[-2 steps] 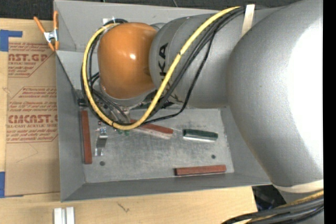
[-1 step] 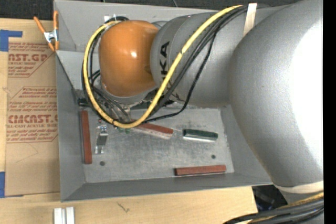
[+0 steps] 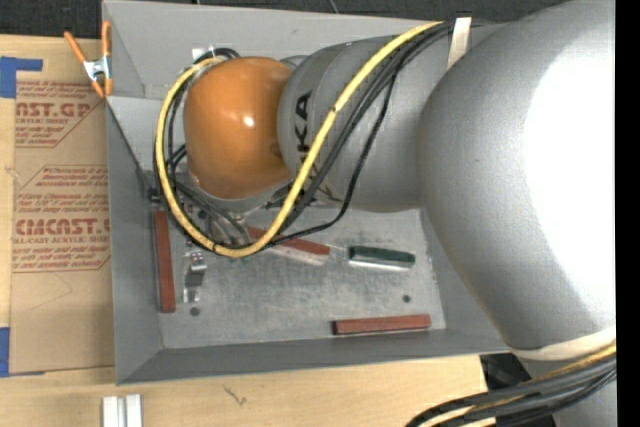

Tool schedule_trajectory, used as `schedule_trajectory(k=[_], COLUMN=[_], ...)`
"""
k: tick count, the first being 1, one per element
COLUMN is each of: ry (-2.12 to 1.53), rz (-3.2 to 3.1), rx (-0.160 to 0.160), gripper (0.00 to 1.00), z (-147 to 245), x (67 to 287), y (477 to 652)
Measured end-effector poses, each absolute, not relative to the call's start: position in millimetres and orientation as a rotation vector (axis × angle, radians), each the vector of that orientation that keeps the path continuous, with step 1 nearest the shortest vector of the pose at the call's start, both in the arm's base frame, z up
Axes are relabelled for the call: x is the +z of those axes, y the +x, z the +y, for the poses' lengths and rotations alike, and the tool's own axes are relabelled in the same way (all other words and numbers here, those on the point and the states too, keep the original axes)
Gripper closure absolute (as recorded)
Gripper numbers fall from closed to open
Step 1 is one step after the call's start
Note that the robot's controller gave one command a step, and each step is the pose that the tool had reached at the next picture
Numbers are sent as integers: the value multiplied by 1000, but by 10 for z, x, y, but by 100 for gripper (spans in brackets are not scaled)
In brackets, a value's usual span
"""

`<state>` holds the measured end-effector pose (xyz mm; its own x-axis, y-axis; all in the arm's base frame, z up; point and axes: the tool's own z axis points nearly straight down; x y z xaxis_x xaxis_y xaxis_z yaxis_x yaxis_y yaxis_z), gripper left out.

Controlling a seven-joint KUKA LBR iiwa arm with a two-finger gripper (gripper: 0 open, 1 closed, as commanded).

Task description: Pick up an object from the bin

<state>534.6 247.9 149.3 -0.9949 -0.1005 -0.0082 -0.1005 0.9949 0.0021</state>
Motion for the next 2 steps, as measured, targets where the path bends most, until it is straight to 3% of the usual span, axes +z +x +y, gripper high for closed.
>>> schedule_trajectory(k=[1, 2], ry=[-616, -614], rz=[3079, 3056], rx=[1, 11], gripper=[0, 0], z=[2466, 2483], x=[1156, 820], y=[5554, 5444])
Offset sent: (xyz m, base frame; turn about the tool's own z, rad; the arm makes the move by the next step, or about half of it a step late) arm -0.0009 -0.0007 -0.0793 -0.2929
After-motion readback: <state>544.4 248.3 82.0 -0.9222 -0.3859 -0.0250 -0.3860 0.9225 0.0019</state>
